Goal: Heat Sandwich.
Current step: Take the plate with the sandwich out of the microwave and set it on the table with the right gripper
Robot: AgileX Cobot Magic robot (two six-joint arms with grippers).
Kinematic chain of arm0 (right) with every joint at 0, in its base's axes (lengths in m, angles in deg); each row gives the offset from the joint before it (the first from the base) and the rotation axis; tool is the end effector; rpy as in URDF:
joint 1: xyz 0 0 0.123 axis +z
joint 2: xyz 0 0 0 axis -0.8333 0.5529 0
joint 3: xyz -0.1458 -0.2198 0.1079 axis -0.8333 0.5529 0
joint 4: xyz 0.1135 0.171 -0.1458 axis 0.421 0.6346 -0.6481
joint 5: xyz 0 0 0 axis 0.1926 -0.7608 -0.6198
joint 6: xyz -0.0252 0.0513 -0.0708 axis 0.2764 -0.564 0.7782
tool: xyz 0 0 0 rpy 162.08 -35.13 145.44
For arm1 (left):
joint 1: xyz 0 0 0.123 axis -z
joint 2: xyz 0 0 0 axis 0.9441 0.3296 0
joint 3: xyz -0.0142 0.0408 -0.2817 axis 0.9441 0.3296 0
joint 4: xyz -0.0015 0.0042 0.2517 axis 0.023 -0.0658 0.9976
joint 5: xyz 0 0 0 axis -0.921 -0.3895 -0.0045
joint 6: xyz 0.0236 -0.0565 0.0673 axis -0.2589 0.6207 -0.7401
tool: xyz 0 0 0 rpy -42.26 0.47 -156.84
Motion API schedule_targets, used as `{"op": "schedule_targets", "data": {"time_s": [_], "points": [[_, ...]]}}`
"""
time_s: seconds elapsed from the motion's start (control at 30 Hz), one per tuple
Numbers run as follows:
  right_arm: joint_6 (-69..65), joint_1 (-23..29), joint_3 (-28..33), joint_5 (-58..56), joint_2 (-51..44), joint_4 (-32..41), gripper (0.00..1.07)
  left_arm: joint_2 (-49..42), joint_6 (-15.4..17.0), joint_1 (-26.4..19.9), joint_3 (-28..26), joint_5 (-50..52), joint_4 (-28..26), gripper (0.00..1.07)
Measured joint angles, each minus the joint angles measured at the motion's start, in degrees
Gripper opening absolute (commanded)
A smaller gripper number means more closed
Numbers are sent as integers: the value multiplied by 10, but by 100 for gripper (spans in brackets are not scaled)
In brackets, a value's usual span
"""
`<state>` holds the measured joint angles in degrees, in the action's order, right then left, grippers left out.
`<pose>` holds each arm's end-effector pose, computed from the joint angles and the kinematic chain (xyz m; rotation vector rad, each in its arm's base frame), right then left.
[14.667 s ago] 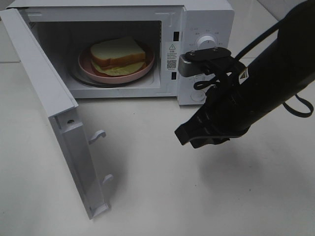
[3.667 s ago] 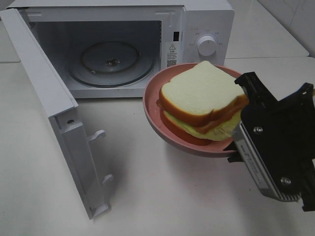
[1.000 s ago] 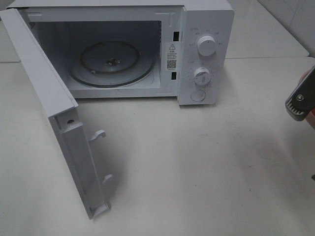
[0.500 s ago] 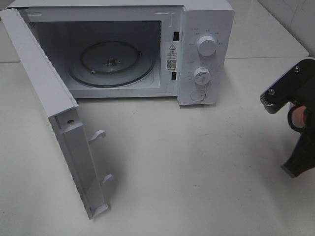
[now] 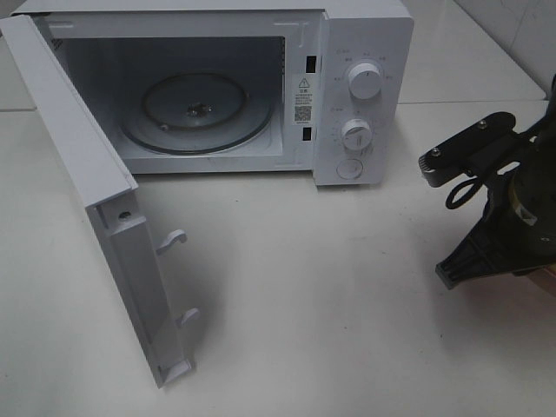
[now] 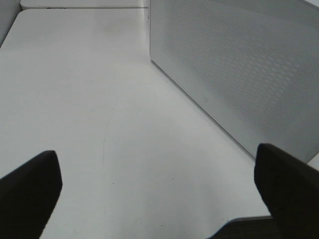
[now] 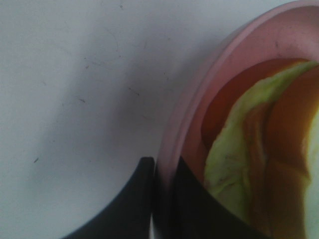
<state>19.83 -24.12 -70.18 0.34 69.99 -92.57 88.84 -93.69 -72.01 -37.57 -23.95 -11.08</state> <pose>0.2213 0.0959 0.1824 -0.5274 2.6751 -0.4279 -0.0084 -0.0105 0.2799 0.0585 2.0443 -0.0971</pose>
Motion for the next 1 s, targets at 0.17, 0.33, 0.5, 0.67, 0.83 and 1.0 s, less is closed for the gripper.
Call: {"op": "schedule_targets", "data": {"time_s": [0.17, 0.33, 0.5, 0.67, 0.83, 1.0], "points": [[-63, 0, 0, 6, 17, -37, 3, 0, 0, 0, 0, 0, 0, 98], [-109, 0, -1, 6, 35, -60, 4, 0, 0, 0, 0, 0, 0, 98], [-151, 0, -1, 7, 63, -92, 4, 0, 0, 0, 0, 0, 0, 98], [-185, 0, -1, 14, 88, -119, 4, 0, 0, 0, 0, 0, 0, 98], [-210, 0, -1, 25, 109, -142, 4, 0, 0, 0, 0, 0, 0, 98], [-227, 0, -1, 32, 136, -167, 5, 0, 0, 0, 0, 0, 0, 98]]}}
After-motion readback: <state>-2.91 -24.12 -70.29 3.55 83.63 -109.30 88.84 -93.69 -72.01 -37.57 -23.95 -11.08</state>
